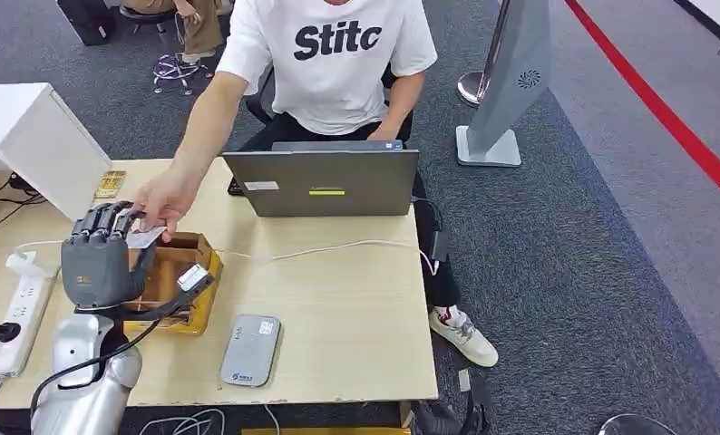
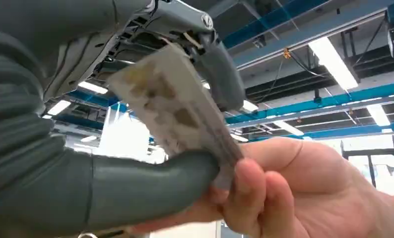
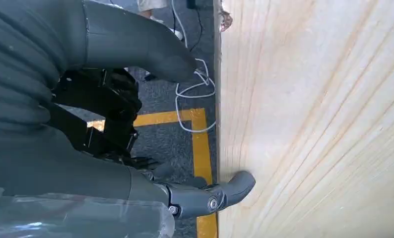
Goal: Pass the card to the sensor for recognition and then transmit it.
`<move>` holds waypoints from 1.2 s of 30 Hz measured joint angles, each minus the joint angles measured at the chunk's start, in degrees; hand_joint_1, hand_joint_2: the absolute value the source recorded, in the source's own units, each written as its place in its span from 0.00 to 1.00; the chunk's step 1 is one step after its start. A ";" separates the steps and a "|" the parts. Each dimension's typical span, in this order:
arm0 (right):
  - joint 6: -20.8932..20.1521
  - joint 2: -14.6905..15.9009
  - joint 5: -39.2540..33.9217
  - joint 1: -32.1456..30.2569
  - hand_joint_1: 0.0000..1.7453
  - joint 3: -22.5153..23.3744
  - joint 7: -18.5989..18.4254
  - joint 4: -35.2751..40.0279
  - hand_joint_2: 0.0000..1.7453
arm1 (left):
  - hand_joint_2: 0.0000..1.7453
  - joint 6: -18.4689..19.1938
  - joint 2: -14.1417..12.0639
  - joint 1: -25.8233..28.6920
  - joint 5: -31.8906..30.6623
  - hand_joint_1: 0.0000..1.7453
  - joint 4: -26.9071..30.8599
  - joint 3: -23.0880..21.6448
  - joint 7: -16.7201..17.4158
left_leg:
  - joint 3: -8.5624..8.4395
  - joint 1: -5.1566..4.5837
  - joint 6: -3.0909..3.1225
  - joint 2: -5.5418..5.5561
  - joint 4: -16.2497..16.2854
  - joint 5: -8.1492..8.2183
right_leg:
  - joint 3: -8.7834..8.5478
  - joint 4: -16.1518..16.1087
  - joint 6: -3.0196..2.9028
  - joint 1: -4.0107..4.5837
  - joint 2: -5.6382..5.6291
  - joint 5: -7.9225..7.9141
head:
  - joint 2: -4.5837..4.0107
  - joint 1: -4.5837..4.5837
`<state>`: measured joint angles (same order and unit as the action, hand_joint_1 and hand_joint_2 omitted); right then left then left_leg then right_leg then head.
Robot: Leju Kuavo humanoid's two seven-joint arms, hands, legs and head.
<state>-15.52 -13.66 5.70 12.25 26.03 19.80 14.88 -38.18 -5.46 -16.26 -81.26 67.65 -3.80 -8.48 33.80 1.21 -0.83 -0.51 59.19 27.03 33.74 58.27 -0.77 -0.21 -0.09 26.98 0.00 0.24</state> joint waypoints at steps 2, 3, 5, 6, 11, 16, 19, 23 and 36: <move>-0.02 0.00 0.00 0.00 0.00 0.00 0.00 0.00 1.00 | 1.00 0.00 -0.11 0.00 0.13 1.00 -0.15 -0.07 0.00 | 0.00 0.00 0.00 0.00 0.00 0.00 | 0.00 0.00 0.00 0.00 0.00 0.00 | 0.00 0.00; -0.02 0.00 0.00 0.00 0.00 0.00 0.00 0.00 1.00 | 1.00 -0.02 -0.11 0.00 0.22 1.00 -0.17 -0.09 0.00 | 0.00 0.00 0.00 0.00 0.00 0.00 | 0.00 0.00 0.00 0.00 0.00 0.00 | 0.00 0.00; -0.04 0.00 -0.02 0.00 0.00 0.00 0.02 0.00 1.00 | 1.00 -0.04 -0.20 -0.02 0.57 1.00 -0.20 -0.13 -0.02 | 0.00 0.00 0.00 0.00 -0.01 0.00 | 0.00 0.00 0.00 0.00 0.00 0.00 | 0.00 0.00; -0.04 0.00 -0.09 0.00 0.00 0.00 0.04 0.00 1.00 | 1.00 -0.04 -0.35 -0.08 0.78 1.00 -0.20 -0.20 -0.02 | 0.00 0.00 0.00 -0.01 -0.01 0.00 | 0.00 0.00 0.00 0.00 0.00 0.00 | 0.00 -0.02; -0.07 0.00 -0.15 -0.01 0.00 0.00 0.15 0.00 1.00 | 1.00 -0.13 -0.63 -0.14 1.25 1.00 -0.20 -0.28 -0.02 | 0.00 0.00 0.00 -0.02 -0.01 0.00 | 0.00 0.00 0.00 0.00 0.00 0.00 | 0.00 0.00; -0.07 0.00 -0.15 -0.02 0.00 0.00 0.15 0.00 1.00 | 1.00 -0.13 -0.68 -0.15 1.27 1.00 -0.20 -0.31 -0.02 | 0.00 0.00 0.00 -0.02 -0.01 0.00 | 0.00 0.01 0.00 0.00 -0.01 0.00 | 0.00 0.00; -0.07 0.00 -0.33 -0.02 0.00 0.00 0.28 0.00 1.00 | 1.00 -0.09 -0.70 -0.08 3.46 1.00 -0.17 -0.37 -1.41 | 0.00 0.00 0.00 -0.03 -0.01 0.00 | 0.00 0.01 0.00 0.00 -0.01 0.00 | 0.00 0.00; -0.44 0.00 -1.98 -0.35 0.00 0.04 1.61 0.00 1.00 | 1.00 0.13 0.64 4.87 9.33 1.00 4.53 -3.04 -6.75 | 0.00 -0.02 0.06 -0.07 -0.01 0.07 | -0.01 -0.01 0.02 -0.02 -0.04 0.04 | 0.00 -0.02; -0.90 0.09 -3.28 -1.14 0.00 0.52 3.06 0.02 1.00 | 1.00 -1.42 5.82 15.07 12.68 1.00 1.07 -14.95 -6.49 | 0.04 -0.04 0.15 0.02 0.00 0.21 | -0.02 -0.07 0.15 -0.06 0.07 0.14 | 0.00 0.00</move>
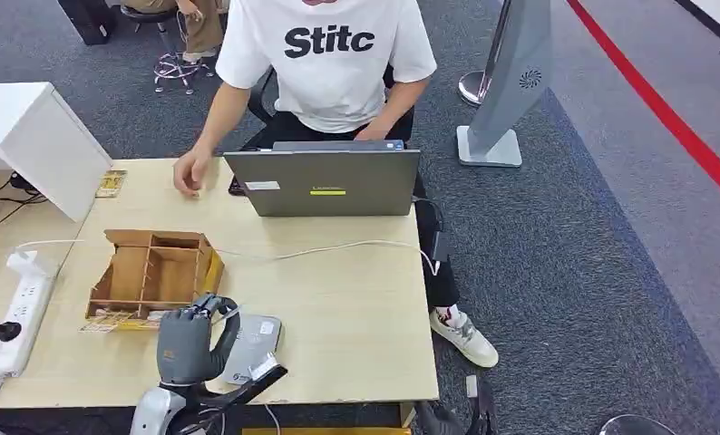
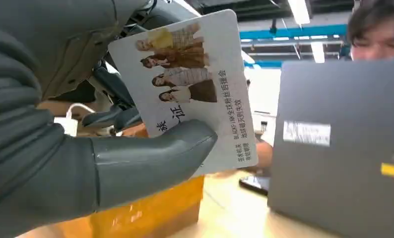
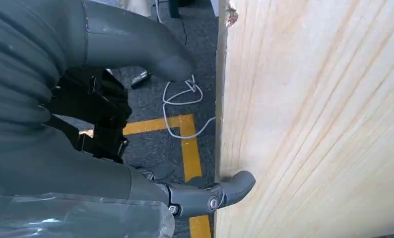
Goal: Pass the card to the sensor for recognition and then transmit it.
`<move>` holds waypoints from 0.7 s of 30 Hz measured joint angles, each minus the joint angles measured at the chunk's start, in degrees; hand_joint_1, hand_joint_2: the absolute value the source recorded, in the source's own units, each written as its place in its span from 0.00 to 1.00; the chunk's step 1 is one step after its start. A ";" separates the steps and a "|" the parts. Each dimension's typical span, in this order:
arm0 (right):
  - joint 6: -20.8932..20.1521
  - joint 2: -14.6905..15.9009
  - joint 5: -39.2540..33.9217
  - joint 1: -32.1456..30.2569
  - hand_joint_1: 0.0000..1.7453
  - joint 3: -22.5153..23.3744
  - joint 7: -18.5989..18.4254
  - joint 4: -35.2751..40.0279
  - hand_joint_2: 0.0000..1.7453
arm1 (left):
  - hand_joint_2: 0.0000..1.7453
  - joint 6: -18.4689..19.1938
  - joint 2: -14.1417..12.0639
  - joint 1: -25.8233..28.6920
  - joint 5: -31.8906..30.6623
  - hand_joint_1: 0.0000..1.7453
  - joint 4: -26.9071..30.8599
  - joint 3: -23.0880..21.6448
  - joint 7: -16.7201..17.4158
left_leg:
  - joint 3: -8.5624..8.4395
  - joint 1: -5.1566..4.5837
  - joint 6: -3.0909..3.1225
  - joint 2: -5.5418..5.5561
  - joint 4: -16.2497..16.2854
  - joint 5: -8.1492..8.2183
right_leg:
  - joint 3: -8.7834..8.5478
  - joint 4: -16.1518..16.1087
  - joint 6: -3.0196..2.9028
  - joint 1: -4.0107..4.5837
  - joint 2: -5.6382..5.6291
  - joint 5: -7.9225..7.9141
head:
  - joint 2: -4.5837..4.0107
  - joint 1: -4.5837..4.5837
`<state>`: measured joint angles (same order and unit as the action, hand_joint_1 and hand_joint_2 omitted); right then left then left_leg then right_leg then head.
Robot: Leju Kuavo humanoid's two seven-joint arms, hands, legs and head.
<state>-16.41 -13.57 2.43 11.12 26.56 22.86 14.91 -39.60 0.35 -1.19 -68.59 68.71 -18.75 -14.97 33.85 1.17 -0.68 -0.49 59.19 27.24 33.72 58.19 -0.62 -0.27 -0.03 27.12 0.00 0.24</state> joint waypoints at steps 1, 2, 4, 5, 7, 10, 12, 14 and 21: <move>0.00 0.00 0.00 -0.01 0.00 0.02 0.00 0.00 1.00 | 1.00 0.00 0.20 -0.11 -0.20 1.00 -0.94 -0.20 -0.13 | 0.00 0.00 -0.01 0.01 0.00 -0.01 | 0.00 0.01 0.00 0.00 0.00 0.00 | 0.00 -0.02; 0.00 0.00 0.00 0.00 0.00 0.02 0.00 0.00 1.00 | 1.00 0.00 0.42 -0.24 -0.63 1.00 -2.39 -0.39 -0.17 | -0.01 0.00 -0.02 0.01 0.00 -0.01 | 0.00 0.01 0.00 0.00 0.00 0.00 | 0.00 -0.02; 0.00 0.00 0.00 -0.03 0.00 0.04 0.00 0.00 1.00 | 1.00 0.00 0.87 -0.38 -1.29 1.00 -4.70 -0.72 -0.15 | -0.01 0.00 -0.02 -0.01 0.00 -0.01 | 0.00 0.02 0.00 0.00 -0.02 0.00 | 0.00 -0.02; 0.00 0.00 0.00 -0.06 0.00 0.07 0.00 0.00 1.00 | 1.00 -0.02 1.09 -0.51 -1.42 1.00 -5.75 -0.85 -0.15 | -0.01 0.00 -0.02 0.00 0.00 -0.01 | 0.00 0.02 0.00 0.00 -0.01 0.00 | 0.00 -0.04; -0.02 0.00 0.07 -0.09 0.00 0.09 0.00 0.00 1.00 | 1.00 -0.02 1.66 -1.18 -1.73 1.00 -8.71 -0.96 -0.17 | 0.01 0.00 -0.02 0.03 0.00 -0.01 | -0.01 0.02 0.00 0.00 0.01 0.00 | 0.00 0.00; -0.02 0.00 0.07 -0.15 0.00 0.11 0.00 0.00 1.00 | 1.00 -0.04 2.29 -1.43 -1.84 1.00 -11.23 -1.03 -0.24 | 0.01 -0.01 -0.02 0.01 0.00 -0.01 | 0.00 0.01 0.00 0.00 0.00 0.00 | 0.00 -0.02; -0.02 0.00 0.07 -0.14 0.00 0.13 0.00 -0.02 1.00 | 1.00 -0.04 2.56 -1.76 -1.86 1.00 -12.78 -1.14 -0.24 | 0.01 -0.01 -0.02 0.02 0.00 -0.01 | 0.00 0.01 0.00 0.00 0.01 0.00 | 0.00 -0.02; -0.02 0.00 0.07 -0.15 0.00 0.13 0.00 -0.02 1.00 | 1.00 -0.07 2.78 -1.94 -1.86 1.00 -13.61 -1.16 -0.24 | 0.01 -0.01 -0.01 0.02 0.00 0.00 | 0.00 0.01 0.00 0.00 0.01 0.00 | 0.00 -0.02; -0.02 0.00 0.07 -0.17 0.00 0.15 0.00 0.00 1.00 | 1.00 -0.13 3.15 -2.25 -1.86 1.00 -14.75 -1.16 -0.24 | 0.00 0.00 -0.02 0.02 0.00 -0.01 | 0.00 0.02 0.00 0.00 0.01 0.00 | 0.00 -0.02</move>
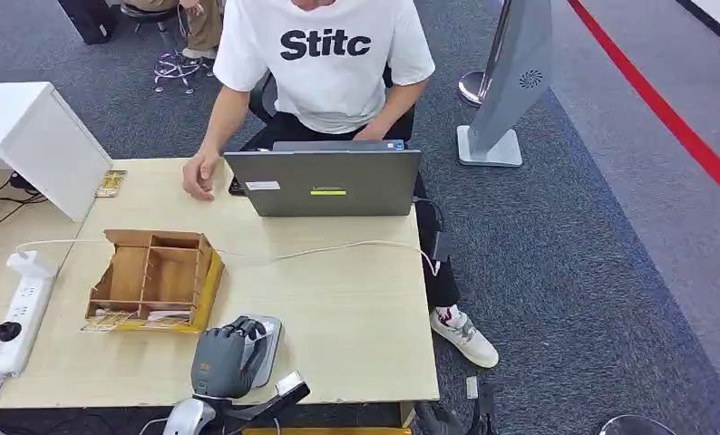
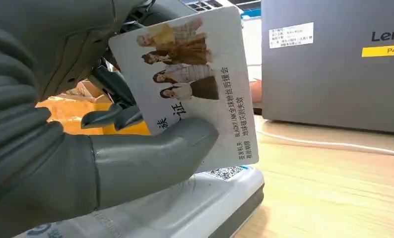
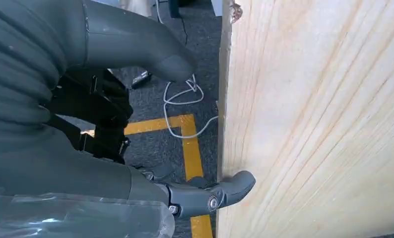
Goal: Pass the card to the sensor for recognition and then transmit it.
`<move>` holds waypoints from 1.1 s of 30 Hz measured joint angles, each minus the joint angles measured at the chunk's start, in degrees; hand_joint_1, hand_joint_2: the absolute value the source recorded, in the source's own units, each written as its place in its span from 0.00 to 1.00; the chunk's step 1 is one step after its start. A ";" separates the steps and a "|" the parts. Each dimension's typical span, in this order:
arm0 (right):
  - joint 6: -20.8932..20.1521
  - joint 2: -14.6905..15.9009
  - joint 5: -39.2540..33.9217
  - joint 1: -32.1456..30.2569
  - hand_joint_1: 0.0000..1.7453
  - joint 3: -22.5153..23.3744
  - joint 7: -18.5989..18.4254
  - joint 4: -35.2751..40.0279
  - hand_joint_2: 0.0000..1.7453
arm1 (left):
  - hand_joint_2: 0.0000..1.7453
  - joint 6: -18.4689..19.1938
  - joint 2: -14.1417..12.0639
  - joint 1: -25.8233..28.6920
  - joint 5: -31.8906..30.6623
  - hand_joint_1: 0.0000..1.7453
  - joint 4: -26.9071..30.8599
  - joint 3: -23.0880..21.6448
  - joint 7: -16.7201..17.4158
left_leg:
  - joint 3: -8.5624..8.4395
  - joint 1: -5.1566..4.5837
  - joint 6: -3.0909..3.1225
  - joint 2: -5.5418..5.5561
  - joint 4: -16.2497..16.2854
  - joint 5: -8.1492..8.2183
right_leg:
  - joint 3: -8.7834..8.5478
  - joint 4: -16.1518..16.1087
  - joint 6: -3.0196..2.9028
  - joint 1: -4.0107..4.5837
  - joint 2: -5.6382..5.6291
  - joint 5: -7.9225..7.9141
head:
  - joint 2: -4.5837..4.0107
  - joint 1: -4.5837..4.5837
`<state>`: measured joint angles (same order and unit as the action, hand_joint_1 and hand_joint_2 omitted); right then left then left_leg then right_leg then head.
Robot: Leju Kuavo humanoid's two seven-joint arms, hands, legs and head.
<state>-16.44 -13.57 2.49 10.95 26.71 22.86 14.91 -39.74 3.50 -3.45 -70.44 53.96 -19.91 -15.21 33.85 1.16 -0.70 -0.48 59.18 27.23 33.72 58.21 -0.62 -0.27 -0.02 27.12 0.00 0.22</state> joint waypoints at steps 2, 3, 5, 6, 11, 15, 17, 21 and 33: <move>-0.02 0.00 0.00 0.00 0.00 0.00 0.00 -0.02 1.00 | 1.00 -0.07 0.11 -0.04 0.00 1.00 -0.13 0.00 0.00 | 0.00 0.00 0.00 0.00 0.00 0.00 | 0.00 0.00 0.00 0.00 0.00 0.00 | 0.00 0.00; 0.00 0.00 0.00 0.00 0.00 0.00 0.00 0.00 1.00 | 1.00 -0.07 0.13 -0.06 0.00 1.00 -0.22 0.00 0.00 | 0.00 0.00 0.00 0.00 0.00 0.00 | 0.00 0.00 0.00 0.00 0.00 0.00 | 0.00 0.02; -0.02 0.00 0.00 0.00 0.00 0.00 0.00 0.00 1.00 | 1.00 -0.15 0.15 -0.26 -0.02 1.00 -0.52 0.00 0.00 | 0.00 0.00 0.00 0.00 0.00 0.00 | -0.01 0.00 0.00 0.00 0.00 0.00 | 0.00 0.02; -0.02 0.00 0.00 0.00 0.00 0.00 0.00 0.00 1.00 | 1.00 -0.24 0.15 -0.47 -0.07 1.00 -0.89 0.00 0.00 | 0.00 0.00 0.00 0.00 0.00 0.00 | -0.01 0.00 0.00 0.00 0.00 0.00 | 0.00 0.00; -0.24 0.00 0.02 -0.02 0.00 0.02 0.00 -0.02 1.00 | 1.00 -0.55 0.44 -1.45 -0.50 1.00 -3.17 0.00 0.53 | -0.01 0.00 0.00 0.01 0.00 0.00 | -0.03 0.00 0.00 0.00 0.01 0.00 | 0.00 0.00; -0.39 0.00 0.20 -0.02 0.00 0.00 -0.15 -0.02 1.00 | 1.00 -0.59 0.70 -1.75 -2.66 1.00 -3.00 0.04 -0.28 | -0.02 0.00 0.00 0.01 0.00 -0.01 | -0.03 0.01 0.00 0.00 0.02 0.00 | 0.00 0.02; -0.37 0.00 0.50 -0.02 0.00 0.02 -0.35 -0.02 1.00 | 1.00 -0.59 0.66 -1.47 -3.65 1.00 -1.13 0.57 -1.58 | -0.02 0.00 -0.01 0.01 0.01 -0.02 | -0.02 0.02 0.00 0.00 0.02 -0.01 | 0.00 0.00; -0.35 0.00 1.33 0.16 0.00 -0.02 -1.46 0.00 1.00 | 1.00 0.16 -0.17 -3.19 -4.40 1.00 6.32 2.42 -0.58 | 0.00 0.02 -0.05 0.06 0.00 -0.08 | -0.02 0.04 -0.03 0.03 0.06 -0.03 | 0.00 0.00; -0.11 0.00 2.25 0.91 0.00 -0.68 -2.89 -0.02 1.00 | 1.00 4.50 -4.74 -14.43 7.04 1.00 9.53 8.79 0.02 | -0.04 0.05 -0.14 -0.01 0.00 -0.21 | 0.01 0.15 -0.18 0.06 -0.03 -0.12 | 0.00 0.00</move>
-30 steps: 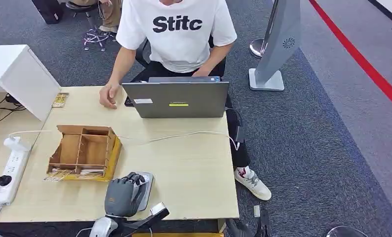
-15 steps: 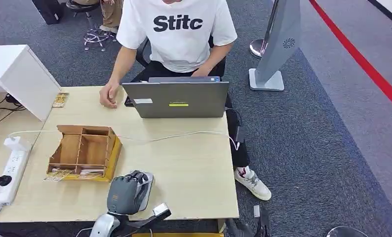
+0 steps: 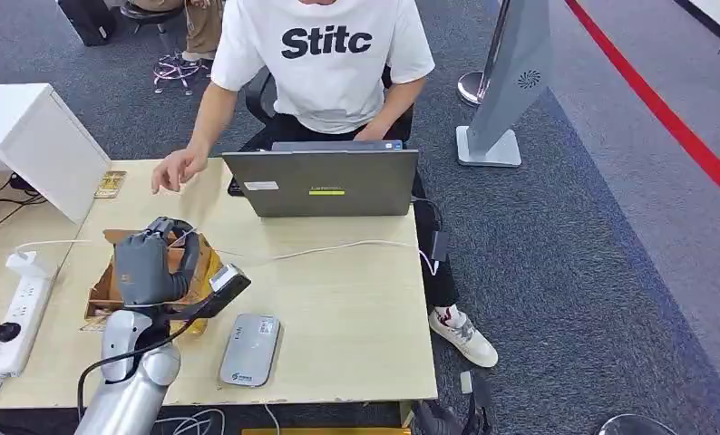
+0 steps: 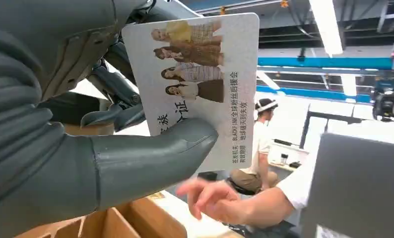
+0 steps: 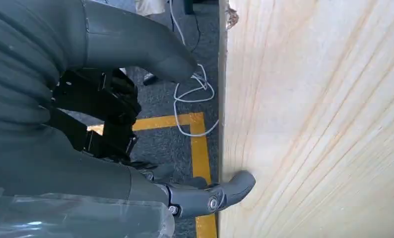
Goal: Pass the card to the sensor for recognition and then transmit it.
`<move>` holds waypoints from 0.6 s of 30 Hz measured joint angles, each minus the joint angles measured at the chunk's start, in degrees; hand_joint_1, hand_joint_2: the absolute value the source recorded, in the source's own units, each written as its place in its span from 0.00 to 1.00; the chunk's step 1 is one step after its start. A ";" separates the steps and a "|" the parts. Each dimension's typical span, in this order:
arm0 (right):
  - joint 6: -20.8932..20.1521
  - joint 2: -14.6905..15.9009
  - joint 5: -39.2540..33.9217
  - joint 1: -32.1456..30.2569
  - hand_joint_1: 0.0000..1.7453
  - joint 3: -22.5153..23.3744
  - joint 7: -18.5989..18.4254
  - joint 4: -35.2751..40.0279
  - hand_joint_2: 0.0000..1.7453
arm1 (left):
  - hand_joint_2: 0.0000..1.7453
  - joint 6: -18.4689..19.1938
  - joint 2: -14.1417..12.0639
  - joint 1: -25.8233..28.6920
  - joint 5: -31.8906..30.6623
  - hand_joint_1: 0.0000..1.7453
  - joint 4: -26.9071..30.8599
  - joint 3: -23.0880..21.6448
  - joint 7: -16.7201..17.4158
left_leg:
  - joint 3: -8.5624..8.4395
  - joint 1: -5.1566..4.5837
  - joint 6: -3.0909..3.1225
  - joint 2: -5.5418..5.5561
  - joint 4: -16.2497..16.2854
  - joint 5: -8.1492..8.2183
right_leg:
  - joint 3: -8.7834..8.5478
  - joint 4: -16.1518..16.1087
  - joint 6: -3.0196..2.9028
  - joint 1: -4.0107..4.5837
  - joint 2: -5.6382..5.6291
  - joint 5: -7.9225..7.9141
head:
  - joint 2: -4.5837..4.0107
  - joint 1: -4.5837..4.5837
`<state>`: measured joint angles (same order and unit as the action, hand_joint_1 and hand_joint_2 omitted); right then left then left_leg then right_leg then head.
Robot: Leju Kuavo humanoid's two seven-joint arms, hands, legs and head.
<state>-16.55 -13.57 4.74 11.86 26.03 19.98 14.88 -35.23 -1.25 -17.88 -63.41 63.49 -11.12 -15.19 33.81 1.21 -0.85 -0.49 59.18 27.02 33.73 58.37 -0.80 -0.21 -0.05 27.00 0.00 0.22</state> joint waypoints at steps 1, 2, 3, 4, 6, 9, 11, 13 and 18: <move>0.00 0.00 -0.02 0.01 0.00 0.00 0.00 0.00 1.00 | 1.00 0.00 -0.11 -0.19 0.15 1.00 -0.32 0.35 0.00 | 0.00 0.00 0.00 0.00 0.00 0.00 | 0.00 0.00 0.00 0.00 0.00 0.00 | 0.00 0.02; 0.00 0.00 0.00 0.02 0.00 0.00 -0.02 0.00 1.00 | 1.00 -0.04 -0.24 -0.30 0.22 1.00 -0.55 0.57 0.00 | 0.01 0.00 0.00 0.00 0.00 0.00 | 0.01 0.00 0.00 0.00 0.00 0.00 | 0.00 0.02; 0.00 -0.02 0.00 0.02 0.00 0.00 -0.02 0.02 1.00 | 1.00 -0.15 -0.35 -0.36 0.35 1.00 -0.85 0.70 0.00 | 0.01 0.00 0.00 0.00 0.00 0.00 | 0.02 0.00 0.00 0.00 0.00 0.00 | 0.00 0.00; 0.00 0.00 0.00 0.03 0.00 -0.02 -0.02 0.00 1.00 | 1.00 -0.28 -0.46 -0.42 0.50 1.00 -1.22 0.85 -0.02 | 0.01 0.00 0.00 0.00 0.00 0.01 | 0.02 0.00 0.00 0.00 0.00 0.00 | 0.00 0.02; 0.00 0.00 0.00 0.04 0.00 -0.02 -0.02 0.00 1.00 | 1.00 -0.37 -0.50 -0.46 0.72 1.00 -1.79 1.36 -0.07 | 0.02 0.00 0.00 0.00 0.00 0.01 | 0.04 0.00 0.00 0.00 0.00 0.00 | 0.00 0.00; 0.00 0.00 0.04 0.05 0.00 -0.02 -0.07 0.00 1.00 | 1.00 -0.55 -0.70 -0.57 1.20 1.00 -2.34 1.79 -0.26 | 0.03 0.00 0.00 0.00 0.00 0.00 | 0.05 0.00 0.00 0.00 0.00 0.00 | 0.00 0.02; 0.02 0.00 0.04 0.05 0.00 -0.02 -0.07 0.00 1.00 | 1.00 -0.61 -0.76 -0.61 1.33 1.00 -2.64 1.88 -0.59 | 0.02 0.00 0.00 0.00 0.00 0.00 | 0.05 0.00 0.00 0.00 0.00 0.00 | 0.00 0.00; 0.09 0.00 0.04 0.05 0.00 -0.02 -0.07 0.00 1.00 | 1.00 -0.66 -0.81 -0.63 1.38 1.00 -2.95 1.96 -0.70 | 0.02 0.00 0.00 0.00 0.00 0.00 | 0.05 0.00 0.00 0.00 0.00 0.00 | 0.00 0.02; 0.09 0.00 0.02 0.05 0.00 -0.02 -0.04 0.00 1.00 | 1.00 -0.79 -0.85 -0.69 1.42 1.00 -3.41 2.14 -0.81 | 0.03 0.00 0.00 0.00 0.00 0.00 | 0.05 0.00 0.00 0.00 0.00 0.00 | 0.00 0.02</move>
<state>-16.46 -13.57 4.76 11.91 26.01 19.93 14.88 -36.02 -2.10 -18.57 -61.99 60.08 -8.98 -16.00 33.83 1.21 -0.85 -0.49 59.18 27.02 33.78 58.37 -0.80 -0.21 -0.05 27.00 0.00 0.24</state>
